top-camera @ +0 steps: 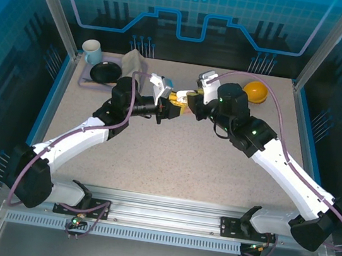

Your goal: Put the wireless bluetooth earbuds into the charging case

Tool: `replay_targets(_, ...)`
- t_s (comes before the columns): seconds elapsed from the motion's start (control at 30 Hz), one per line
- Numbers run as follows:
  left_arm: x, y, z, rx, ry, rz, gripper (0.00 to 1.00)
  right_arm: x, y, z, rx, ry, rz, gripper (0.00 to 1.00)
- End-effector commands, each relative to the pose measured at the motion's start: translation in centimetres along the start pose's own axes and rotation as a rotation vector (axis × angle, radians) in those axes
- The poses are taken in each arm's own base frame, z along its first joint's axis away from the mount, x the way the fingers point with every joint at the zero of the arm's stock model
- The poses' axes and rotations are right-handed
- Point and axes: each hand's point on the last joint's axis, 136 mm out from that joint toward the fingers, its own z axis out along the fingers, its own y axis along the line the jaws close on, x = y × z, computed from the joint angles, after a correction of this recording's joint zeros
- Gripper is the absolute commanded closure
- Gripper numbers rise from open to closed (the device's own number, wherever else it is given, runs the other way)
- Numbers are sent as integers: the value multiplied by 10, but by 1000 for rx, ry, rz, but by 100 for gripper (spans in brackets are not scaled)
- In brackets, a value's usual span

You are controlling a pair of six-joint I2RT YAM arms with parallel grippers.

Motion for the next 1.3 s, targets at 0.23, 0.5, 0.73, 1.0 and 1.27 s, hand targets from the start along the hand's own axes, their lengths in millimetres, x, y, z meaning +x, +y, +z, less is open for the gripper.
replay_targets(0.23, -25, -7, -1, 14, -61, 57, 100, 5, 36, 2, -67, 41, -151, 71)
replay_targets(0.5, -22, -6, 0, 14, -57, 54, 100, -6, 34, -4, -53, 19, -128, 62)
replay_targets(0.73, -21, -6, -1, 13, -55, 55, 100, -16, 30, -13, -53, -4, -97, 58)
replay_targets(1.0, -21, -6, 0, 15, -56, 56, 100, -25, 23, -23, -63, -26, -23, 47)
replay_targets(1.27, -20, -7, -1, 17, -54, 57, 100, -37, 2, -27, -31, -53, 98, 40)
